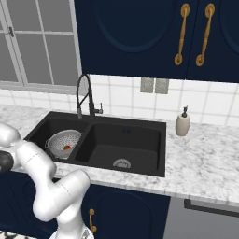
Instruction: Put the colander in the sink, put the pear, mango, banana in the colander, and turn on the sink faucet and pour water over the colander.
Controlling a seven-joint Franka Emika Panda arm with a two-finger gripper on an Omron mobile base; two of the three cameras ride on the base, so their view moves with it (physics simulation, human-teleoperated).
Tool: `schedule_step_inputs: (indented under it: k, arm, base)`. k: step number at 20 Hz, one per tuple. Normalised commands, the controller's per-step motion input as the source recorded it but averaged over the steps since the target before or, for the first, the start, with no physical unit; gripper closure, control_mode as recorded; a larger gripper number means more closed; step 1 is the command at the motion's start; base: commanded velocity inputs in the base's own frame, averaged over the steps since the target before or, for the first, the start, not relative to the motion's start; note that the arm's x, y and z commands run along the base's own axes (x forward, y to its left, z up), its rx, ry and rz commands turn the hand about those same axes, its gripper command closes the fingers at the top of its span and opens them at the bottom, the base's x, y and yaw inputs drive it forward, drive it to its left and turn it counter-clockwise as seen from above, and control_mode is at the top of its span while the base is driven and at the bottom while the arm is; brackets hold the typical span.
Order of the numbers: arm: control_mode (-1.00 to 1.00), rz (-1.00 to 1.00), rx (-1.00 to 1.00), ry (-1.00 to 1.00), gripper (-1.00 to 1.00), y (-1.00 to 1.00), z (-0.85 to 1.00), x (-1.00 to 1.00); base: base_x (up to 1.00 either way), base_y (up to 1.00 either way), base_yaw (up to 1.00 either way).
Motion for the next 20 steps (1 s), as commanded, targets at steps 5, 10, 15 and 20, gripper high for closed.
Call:
schedule_step_inputs:
  k: [5, 10, 15, 20]
  arm:
    - [-1.00, 0.00, 0.00, 0.00, 1.00, -0.15, -0.54, 0.00]
    - [-1.00, 0.00, 0.00, -0.08, 1.00, -0.15, -0.29, -0.14]
    - [-1.00, -0.18, 0.04, -0.39, 1.00, -0.44, 0.46, -0.61]
    - [-1.00, -0.23, 0.11, -0.21, 1.00, -0.85, 0.71, -0.68]
  base:
    - [0.00, 0.00, 0.00]
    - [0.00, 0.00, 0.00]
    - [0.00, 0.00, 0.00]
    - [0.00, 0.00, 0.00]
